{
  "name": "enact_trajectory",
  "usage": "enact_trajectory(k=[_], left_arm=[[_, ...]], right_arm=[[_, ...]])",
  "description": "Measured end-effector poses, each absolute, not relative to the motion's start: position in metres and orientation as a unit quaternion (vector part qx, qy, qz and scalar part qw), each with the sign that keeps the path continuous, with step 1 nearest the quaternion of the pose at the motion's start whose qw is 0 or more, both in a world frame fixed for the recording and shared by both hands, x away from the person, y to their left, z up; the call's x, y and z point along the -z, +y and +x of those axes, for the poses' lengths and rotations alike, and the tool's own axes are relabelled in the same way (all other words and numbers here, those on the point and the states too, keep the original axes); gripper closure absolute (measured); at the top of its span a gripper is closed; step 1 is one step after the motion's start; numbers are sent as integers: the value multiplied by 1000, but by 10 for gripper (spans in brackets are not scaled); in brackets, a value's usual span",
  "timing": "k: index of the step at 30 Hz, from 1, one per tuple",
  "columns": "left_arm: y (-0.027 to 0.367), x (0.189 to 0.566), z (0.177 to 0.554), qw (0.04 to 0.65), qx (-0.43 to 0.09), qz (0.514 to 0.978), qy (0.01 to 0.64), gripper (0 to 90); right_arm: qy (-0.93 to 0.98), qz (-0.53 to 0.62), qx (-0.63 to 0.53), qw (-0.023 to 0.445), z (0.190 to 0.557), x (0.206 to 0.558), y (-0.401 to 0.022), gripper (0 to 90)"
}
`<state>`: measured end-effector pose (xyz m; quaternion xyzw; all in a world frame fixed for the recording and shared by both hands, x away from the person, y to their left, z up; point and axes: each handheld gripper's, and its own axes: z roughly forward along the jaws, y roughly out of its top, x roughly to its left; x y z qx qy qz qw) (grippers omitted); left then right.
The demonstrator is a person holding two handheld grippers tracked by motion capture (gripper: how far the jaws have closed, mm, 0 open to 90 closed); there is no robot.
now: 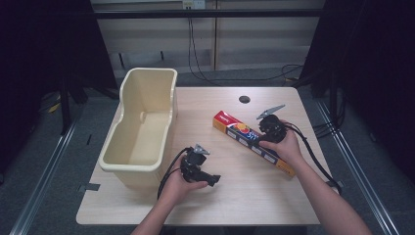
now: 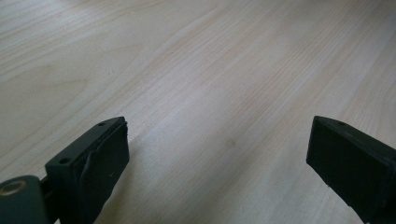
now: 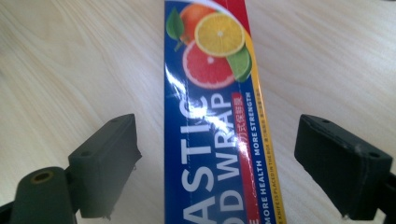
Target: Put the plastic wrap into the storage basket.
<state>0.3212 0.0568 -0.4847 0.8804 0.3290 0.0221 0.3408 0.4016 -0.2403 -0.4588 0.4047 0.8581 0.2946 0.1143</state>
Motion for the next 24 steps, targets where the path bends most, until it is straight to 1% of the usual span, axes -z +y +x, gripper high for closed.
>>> enact_trajectory(k=[2, 4, 5, 8, 11, 12, 17, 18, 24], left_arm=[[55, 485, 321, 343, -22, 877, 334, 55], [55, 485, 321, 340, -21, 881, 327, 56], [55, 485, 321, 338, -22, 882, 327, 56], [54, 485, 321, 340, -21, 880, 329, 58], [54, 485, 321, 335, -15, 884, 325, 61], [54, 485, 321, 333, -17, 886, 322, 61], [54, 482, 322, 338, -23, 885, 318, 61], [52, 482, 321, 349, -20, 877, 330, 61], [51, 471, 319, 358, -13, 878, 318, 55]], right_arm=[[860, 404, -288, 117, 402, 462, -241, 154], [859, 415, -276, 118, 402, 464, -242, 196], [858, 420, -268, 123, 401, 466, -243, 197], [861, 421, -260, 114, 401, 470, -245, 236], [867, 410, -262, 103, 399, 470, -245, 369], [869, 406, -266, 99, 399, 470, -245, 386], [879, 388, -252, 115, 395, 468, -241, 411], [883, 378, -253, 120, 394, 468, -241, 413], [889, 354, -266, 122, 386, 460, -249, 415]])
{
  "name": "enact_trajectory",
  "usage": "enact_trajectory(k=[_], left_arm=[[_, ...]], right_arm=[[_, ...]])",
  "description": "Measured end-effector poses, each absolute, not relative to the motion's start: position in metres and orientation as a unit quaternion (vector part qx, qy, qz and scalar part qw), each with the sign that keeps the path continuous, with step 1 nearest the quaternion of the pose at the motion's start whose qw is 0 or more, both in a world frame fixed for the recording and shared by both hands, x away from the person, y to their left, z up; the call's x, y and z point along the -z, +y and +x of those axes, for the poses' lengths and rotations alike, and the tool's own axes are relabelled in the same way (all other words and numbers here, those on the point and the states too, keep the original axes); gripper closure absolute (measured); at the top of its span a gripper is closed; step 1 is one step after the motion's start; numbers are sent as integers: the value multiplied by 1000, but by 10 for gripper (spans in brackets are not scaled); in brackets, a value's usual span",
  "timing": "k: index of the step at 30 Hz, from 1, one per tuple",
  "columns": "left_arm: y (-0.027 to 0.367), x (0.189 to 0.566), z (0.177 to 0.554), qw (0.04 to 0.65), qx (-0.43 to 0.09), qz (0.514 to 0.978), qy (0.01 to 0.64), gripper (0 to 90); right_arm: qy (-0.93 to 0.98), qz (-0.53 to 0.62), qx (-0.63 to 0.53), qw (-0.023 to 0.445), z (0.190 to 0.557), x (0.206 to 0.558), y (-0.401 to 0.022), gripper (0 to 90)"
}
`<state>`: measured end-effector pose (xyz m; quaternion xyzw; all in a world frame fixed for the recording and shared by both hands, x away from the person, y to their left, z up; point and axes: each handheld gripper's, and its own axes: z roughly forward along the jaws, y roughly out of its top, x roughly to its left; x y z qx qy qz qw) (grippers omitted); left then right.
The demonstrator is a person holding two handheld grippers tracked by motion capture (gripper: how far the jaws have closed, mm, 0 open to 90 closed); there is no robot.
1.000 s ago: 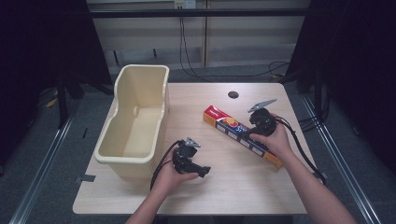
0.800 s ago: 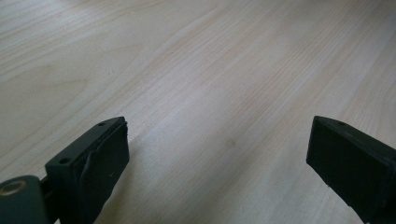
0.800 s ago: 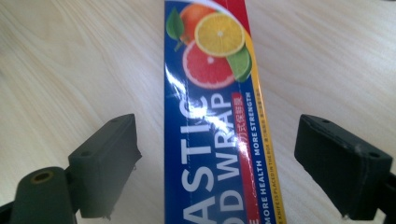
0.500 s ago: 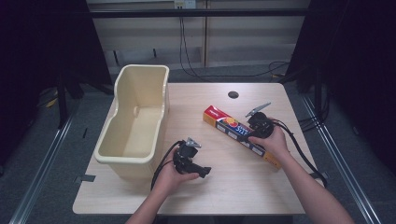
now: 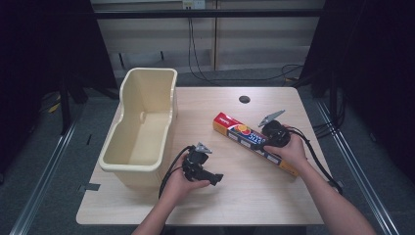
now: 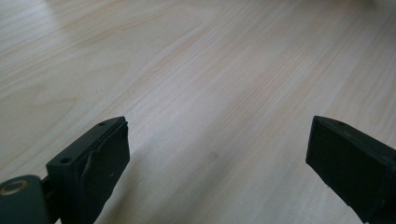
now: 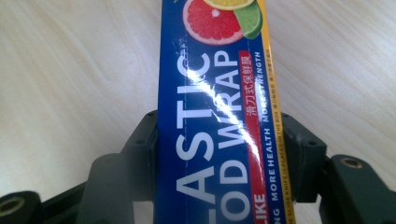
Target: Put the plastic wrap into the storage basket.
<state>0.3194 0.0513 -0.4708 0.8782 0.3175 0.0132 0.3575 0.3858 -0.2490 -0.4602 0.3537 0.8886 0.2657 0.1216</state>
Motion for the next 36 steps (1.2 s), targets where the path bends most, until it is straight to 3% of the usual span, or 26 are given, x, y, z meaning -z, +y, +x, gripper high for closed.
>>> enact_trajectory(k=[18, 36], left_arm=[[35, 403, 337, 359, -6, 895, 264, 41], [10, 377, 361, 341, -10, 914, 220, 21]], right_arm=[[907, 264, -317, 86, 350, 430, -259, 412], [931, 187, -309, 56, 336, 416, -246, 412]])
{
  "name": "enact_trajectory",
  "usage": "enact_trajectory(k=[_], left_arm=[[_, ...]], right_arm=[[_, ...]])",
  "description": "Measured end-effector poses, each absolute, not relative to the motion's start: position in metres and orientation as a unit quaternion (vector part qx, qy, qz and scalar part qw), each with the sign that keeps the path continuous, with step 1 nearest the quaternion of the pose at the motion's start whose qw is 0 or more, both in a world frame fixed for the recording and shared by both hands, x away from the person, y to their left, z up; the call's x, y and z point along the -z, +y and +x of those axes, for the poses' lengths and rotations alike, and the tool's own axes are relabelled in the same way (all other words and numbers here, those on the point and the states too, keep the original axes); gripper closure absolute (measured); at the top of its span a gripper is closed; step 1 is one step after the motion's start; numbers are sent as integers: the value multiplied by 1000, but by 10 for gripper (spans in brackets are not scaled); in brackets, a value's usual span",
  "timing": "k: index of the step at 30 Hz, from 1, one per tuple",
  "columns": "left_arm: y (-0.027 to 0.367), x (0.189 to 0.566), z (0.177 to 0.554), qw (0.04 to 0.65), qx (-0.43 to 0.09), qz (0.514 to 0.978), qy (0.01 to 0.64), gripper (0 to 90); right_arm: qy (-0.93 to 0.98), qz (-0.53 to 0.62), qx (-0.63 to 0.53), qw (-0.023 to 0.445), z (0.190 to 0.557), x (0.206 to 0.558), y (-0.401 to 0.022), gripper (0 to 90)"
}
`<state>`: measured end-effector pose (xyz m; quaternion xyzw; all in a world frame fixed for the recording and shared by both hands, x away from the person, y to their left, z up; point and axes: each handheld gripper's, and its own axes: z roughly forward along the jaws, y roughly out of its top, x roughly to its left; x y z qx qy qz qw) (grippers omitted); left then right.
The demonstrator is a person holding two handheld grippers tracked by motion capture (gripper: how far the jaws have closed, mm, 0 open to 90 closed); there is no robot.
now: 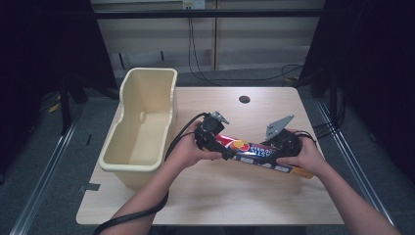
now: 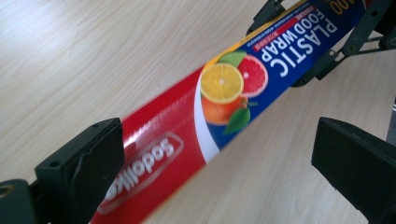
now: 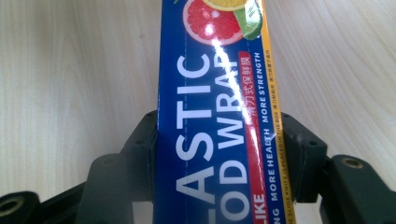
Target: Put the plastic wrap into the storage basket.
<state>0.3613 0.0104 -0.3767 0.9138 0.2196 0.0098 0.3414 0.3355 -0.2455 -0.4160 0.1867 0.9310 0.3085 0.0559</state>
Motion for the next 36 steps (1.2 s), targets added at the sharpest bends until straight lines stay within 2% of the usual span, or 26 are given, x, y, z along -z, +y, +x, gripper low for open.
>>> enact_trajectory(k=[24, 34, 36], left_arm=[[-16, 381, 372, 298, -4, 944, 140, 29], [-33, 388, 363, 272, 36, 956, 101, 45], [-35, 391, 361, 263, 29, 961, 83, 70]], right_arm=[[938, 137, -318, 33, 331, 409, -241, 410], [938, 110, -329, 23, 329, 404, -240, 409], [936, 101, -336, 22, 329, 402, -240, 408]])
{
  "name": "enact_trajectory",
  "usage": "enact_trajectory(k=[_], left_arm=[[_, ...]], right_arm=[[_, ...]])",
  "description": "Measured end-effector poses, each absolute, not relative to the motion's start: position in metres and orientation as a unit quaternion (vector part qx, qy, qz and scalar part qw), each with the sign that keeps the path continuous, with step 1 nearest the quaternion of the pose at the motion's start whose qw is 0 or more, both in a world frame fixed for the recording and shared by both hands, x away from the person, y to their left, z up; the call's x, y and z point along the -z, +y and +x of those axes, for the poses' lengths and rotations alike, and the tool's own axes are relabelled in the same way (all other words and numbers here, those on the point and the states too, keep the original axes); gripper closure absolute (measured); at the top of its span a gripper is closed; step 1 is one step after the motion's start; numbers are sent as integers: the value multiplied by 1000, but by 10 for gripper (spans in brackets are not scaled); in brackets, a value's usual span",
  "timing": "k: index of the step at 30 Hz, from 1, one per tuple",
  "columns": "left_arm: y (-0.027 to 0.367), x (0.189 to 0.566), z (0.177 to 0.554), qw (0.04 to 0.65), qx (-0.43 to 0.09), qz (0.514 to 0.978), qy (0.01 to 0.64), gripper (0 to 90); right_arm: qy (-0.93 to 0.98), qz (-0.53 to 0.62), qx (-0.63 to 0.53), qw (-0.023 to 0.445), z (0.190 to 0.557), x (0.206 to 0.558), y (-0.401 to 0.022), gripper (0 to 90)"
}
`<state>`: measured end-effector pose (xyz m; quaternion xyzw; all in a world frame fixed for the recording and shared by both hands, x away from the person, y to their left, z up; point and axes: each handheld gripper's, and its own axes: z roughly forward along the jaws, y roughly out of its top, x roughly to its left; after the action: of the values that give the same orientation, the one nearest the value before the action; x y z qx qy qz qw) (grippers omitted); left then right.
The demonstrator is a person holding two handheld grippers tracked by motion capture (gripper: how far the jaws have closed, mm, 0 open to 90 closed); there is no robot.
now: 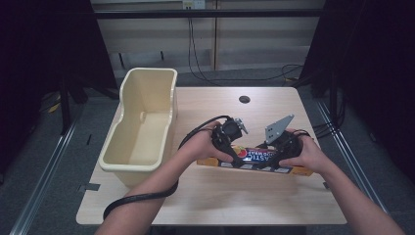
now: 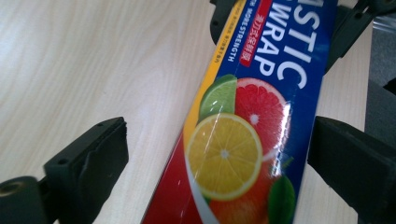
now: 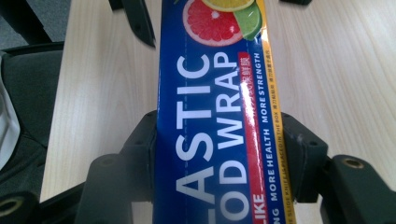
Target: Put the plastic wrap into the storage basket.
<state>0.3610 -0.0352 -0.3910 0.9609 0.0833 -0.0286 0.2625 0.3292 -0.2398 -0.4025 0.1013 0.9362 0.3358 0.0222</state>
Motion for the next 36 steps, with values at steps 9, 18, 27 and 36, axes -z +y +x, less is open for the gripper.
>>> enact_trajectory(k=[9, 18, 27, 36], left_arm=[[-37, 375, 350, 233, 46, 969, 66, 342], [-29, 342, 351, 175, 18, 979, 102, 398], [0, 319, 362, 165, 19, 972, 165, 400], [21, 301, 368, 159, 12, 967, 201, 401]], right_arm=[[927, 83, -365, 12, 330, 403, -243, 400], [894, 138, -424, 39, 328, 392, -248, 66], [874, 207, -432, 84, 326, 383, -274, 18], [877, 218, -418, 91, 313, 398, -284, 16]])
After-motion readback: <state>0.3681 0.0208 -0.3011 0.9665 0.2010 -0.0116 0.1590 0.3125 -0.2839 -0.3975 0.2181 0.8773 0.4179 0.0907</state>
